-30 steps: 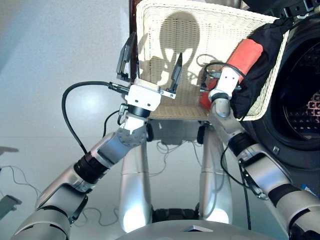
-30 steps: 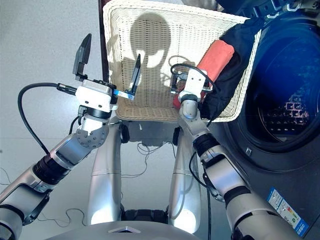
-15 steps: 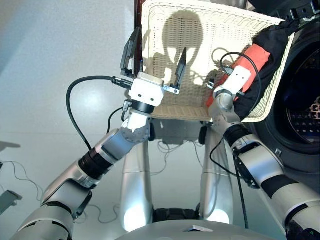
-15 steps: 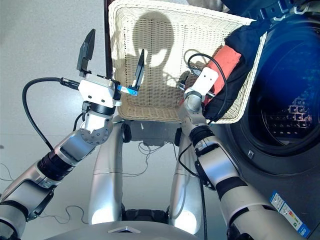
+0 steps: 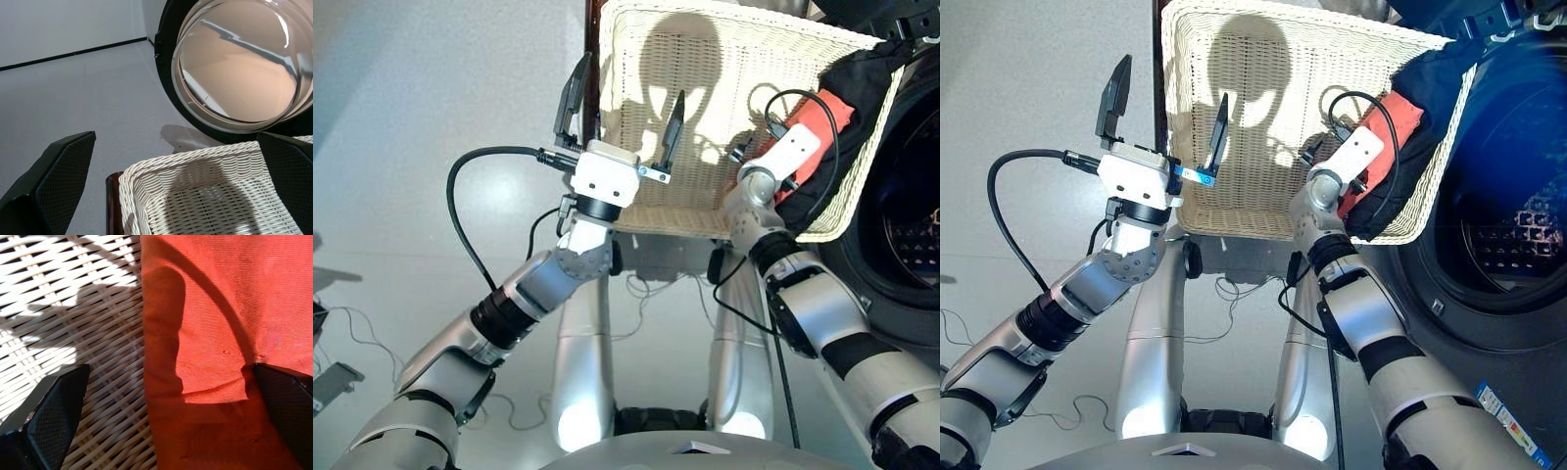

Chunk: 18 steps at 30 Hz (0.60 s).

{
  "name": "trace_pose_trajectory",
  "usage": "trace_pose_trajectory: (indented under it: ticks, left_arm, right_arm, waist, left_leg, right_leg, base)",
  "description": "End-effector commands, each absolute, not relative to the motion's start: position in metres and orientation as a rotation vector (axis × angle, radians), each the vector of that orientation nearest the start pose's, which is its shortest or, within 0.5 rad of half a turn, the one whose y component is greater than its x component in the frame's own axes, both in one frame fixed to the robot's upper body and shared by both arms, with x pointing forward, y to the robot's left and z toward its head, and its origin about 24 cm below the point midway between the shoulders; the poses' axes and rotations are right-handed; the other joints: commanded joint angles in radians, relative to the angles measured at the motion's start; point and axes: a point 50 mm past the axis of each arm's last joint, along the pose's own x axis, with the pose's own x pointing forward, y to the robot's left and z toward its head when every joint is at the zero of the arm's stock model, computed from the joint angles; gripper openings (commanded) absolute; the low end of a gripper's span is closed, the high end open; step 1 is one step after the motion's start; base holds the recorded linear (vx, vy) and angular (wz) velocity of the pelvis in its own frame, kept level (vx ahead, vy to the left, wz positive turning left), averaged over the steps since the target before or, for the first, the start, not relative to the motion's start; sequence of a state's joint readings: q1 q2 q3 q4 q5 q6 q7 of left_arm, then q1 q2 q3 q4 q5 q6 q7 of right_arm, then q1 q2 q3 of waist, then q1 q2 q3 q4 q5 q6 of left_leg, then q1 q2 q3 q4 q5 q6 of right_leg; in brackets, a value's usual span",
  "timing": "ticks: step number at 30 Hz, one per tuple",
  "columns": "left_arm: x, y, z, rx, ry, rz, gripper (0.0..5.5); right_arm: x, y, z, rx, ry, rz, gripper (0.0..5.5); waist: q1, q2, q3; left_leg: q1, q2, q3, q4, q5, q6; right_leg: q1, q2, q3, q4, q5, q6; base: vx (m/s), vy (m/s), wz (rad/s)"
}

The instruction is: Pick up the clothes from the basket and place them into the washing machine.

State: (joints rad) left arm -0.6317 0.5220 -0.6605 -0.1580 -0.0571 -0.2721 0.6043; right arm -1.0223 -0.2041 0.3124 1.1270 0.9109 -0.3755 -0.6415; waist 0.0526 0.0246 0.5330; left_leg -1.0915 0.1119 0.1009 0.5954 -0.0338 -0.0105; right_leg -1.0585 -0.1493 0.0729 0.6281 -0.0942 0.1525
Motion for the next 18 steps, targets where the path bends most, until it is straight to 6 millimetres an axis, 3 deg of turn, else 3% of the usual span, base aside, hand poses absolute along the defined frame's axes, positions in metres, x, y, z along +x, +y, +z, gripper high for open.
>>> trace_pose_trajectory:
  ticks: [1,3,4,5,11,18]
  left_arm:
    - [0.247,0.064,0.226,0.123,-1.029,-0.287,5.50]
    - [0.246,0.064,0.227,0.119,-1.027,-0.285,5.50]
    - [0.246,0.064,0.227,0.119,-1.027,-0.285,5.50]
    - [0.246,0.065,0.227,0.118,-1.027,-0.284,5.50]
    - [0.246,0.066,0.227,0.114,-1.024,-0.271,5.50]
    - [0.247,0.072,0.226,0.134,-1.028,-0.216,5.50]
  right_arm:
    - [0.397,-0.181,0.122,0.478,0.012,-0.715,5.50]
    - [0.397,-0.184,0.122,0.458,0.022,-0.734,5.50]
    - [0.397,-0.184,0.122,0.458,0.022,-0.734,3.52]
    - [0.397,-0.185,0.122,0.450,0.026,-0.743,0.00]
    - [0.397,-0.185,0.128,0.406,0.006,-0.761,0.00]
    - [0.386,-0.164,0.130,0.423,-0.114,-0.689,0.00]
  waist:
    - [-0.009,0.074,-0.013]
    - [-0.009,0.072,-0.013]
    - [-0.009,0.072,-0.013]
    - [-0.009,0.070,-0.013]
    - [-0.012,0.067,-0.013]
    - [-0.037,0.044,-0.013]
  left_leg:
    - [0.058,0.014,0.022,-0.025,-0.057,-0.061]
    - [0.057,0.014,0.022,-0.023,-0.058,-0.061]
    - [0.057,0.014,0.022,-0.023,-0.058,-0.061]
    - [0.057,0.014,0.022,-0.024,-0.058,-0.061]
    - [0.056,0.011,0.021,-0.024,-0.058,-0.060]
    - [0.051,0.013,0.024,-0.029,-0.053,-0.059]
  right_leg:
    - [-0.015,0.018,-0.018,-0.022,-0.001,-0.050]
    - [-0.015,0.018,-0.018,-0.022,0.000,-0.050]
    - [-0.015,0.018,-0.018,-0.022,0.000,-0.050]
    - [-0.014,0.019,-0.018,-0.023,0.000,-0.051]
    - [-0.012,0.018,-0.019,-0.026,0.002,-0.050]
    - [-0.020,0.022,-0.017,-0.032,0.006,-0.050]
  base:
    - [0.000,0.000,0.000]
    - [0.000,0.000,0.000]
    - [0.000,0.000,0.000]
    - [0.000,0.000,0.000]
    - [0.000,0.000,0.000]
    - [0.000,0.000,0.000]
